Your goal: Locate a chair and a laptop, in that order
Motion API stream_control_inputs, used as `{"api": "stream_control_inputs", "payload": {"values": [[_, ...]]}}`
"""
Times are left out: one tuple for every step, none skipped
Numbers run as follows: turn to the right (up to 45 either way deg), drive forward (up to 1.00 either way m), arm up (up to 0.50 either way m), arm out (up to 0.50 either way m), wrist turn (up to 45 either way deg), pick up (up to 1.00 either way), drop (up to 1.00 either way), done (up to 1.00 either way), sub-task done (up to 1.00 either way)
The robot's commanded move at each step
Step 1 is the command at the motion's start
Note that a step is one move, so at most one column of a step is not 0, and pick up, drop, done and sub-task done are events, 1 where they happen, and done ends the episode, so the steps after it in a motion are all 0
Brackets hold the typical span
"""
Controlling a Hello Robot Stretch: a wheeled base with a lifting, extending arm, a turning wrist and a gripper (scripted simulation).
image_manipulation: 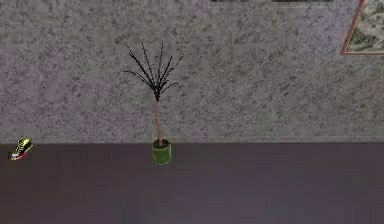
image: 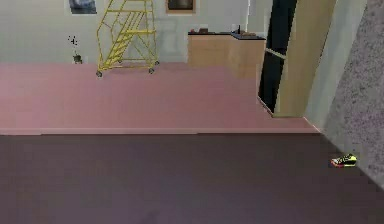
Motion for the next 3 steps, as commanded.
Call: {"api": "stream_control_inputs", "payload": {"values": [[45.0,0.0,0.0,0.0,0.0,0.0,0.0,0.0,0.0],[42.0,0.0,0.0,0.0,0.0,0.0,0.0,0.0,0.0],[0.0,0.15,0.0,0.0,0.0,0.0,0.0,0.0,0.0]]}}
